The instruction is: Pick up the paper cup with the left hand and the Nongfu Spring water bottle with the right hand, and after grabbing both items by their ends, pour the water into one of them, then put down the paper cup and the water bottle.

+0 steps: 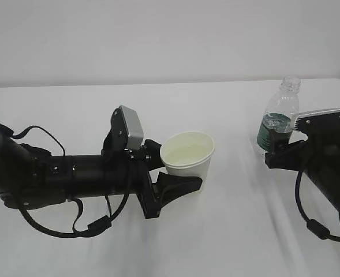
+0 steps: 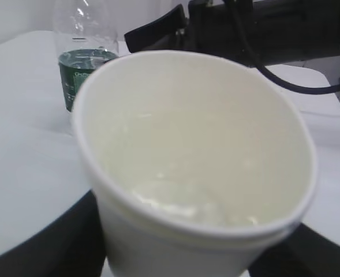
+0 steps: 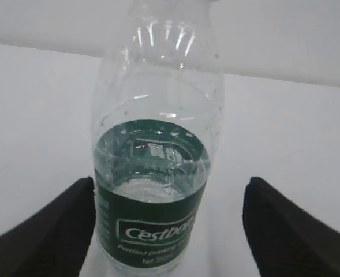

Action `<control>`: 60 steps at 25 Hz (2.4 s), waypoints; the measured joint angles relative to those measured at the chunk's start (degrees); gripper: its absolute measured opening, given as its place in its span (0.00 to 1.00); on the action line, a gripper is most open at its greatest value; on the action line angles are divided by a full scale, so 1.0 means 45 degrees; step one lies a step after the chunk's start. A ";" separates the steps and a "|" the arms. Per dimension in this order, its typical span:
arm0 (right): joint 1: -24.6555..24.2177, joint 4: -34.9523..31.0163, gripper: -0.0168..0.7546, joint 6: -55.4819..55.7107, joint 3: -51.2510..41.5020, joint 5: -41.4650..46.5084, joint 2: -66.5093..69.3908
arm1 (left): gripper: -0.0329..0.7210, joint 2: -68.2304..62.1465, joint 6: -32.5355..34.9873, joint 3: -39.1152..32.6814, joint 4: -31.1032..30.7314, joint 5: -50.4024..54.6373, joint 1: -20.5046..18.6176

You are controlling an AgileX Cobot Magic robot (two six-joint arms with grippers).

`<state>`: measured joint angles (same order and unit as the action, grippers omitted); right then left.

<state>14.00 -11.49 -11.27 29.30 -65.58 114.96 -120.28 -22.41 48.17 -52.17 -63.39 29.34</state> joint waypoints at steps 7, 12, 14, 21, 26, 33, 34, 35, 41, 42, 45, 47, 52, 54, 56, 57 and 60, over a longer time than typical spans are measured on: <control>0.0000 0.0000 0.79 0.0062 -0.0052 0.0000 -0.0141 | 0.67 0.0000 0.0330 0.0000 0.1317 0.0606 0.0000; 0.0000 0.0000 0.79 0.0102 -0.0060 0.0000 -0.0141 | 0.67 0.0000 0.0627 0.0000 0.2366 0.0655 0.0000; 0.0000 0.0000 0.79 0.0123 -0.0060 0.0000 -0.0141 | 0.67 0.0000 0.0656 0.0000 0.2544 0.0655 -0.0049; 0.0000 0.0000 0.79 0.0132 -0.0060 0.0000 -0.0141 | 0.67 0.0000 0.0662 0.0000 0.2752 0.0693 -0.0642; 0.0000 0.0000 0.79 0.0132 -0.0060 0.0000 -0.0141 | 0.67 0.0000 0.0662 0.0000 0.2798 0.0743 -0.1100; 0.0000 0.0000 0.79 0.0132 -0.0060 0.0000 -0.0141 | 0.67 0.0000 0.0662 0.0000 0.2853 0.0874 -0.1886; 0.0000 0.0000 0.79 0.0132 -0.0060 0.0000 -0.0141 | 0.67 0.0000 0.0662 0.0000 0.2859 0.0894 -0.2030; 0.0000 0.0000 0.79 0.0132 -0.0060 0.0000 -0.0141 | 0.67 0.0000 0.0662 0.0000 0.2887 0.0920 -0.2145; 0.0000 0.0000 0.79 0.0158 -0.0060 0.0000 -0.0141 | 0.67 0.0000 0.0662 0.0000 0.3064 0.0941 -0.3013; 0.0000 0.0000 0.79 0.0158 -0.0060 0.0000 -0.0141 | 0.67 0.0000 0.0662 0.0000 0.3064 0.0973 -0.3132; 0.0000 0.0000 0.79 0.0158 -0.0060 0.0000 -0.0141 | 0.67 0.0000 0.0662 0.0000 0.3103 0.1121 -0.3535; 0.0000 0.0000 0.79 0.0158 -0.0060 0.0000 -0.0141 | 0.67 0.0000 0.0662 0.0000 0.3124 0.1236 -0.3744; 0.0000 0.0000 0.79 0.0158 -0.0060 0.0000 -0.0141 | 0.67 0.0000 0.0662 0.0000 0.3444 0.1257 -0.4184; 0.0000 0.0000 0.79 0.0158 -0.0060 0.0000 -0.0141 | 0.66 0.0000 0.0808 0.0000 0.3803 0.1257 -0.4307; 0.0000 0.0000 0.79 0.0158 -0.0060 0.0000 -0.0141 | 0.66 0.0000 0.1175 0.0000 0.4176 0.1257 -0.4422; 0.0000 0.0000 0.79 0.0158 -0.0060 0.0000 -0.0141 | 0.66 0.0000 0.1313 0.0000 0.4373 0.1257 -0.4461; 0.0000 0.0000 0.79 0.0158 -0.0060 0.0000 -0.0141 | 0.66 0.0000 0.1643 0.0000 0.4704 0.1257 -0.4658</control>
<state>14.00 -11.49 -10.56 29.03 -65.58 114.33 -120.28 -15.02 48.17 -31.00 -57.73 8.38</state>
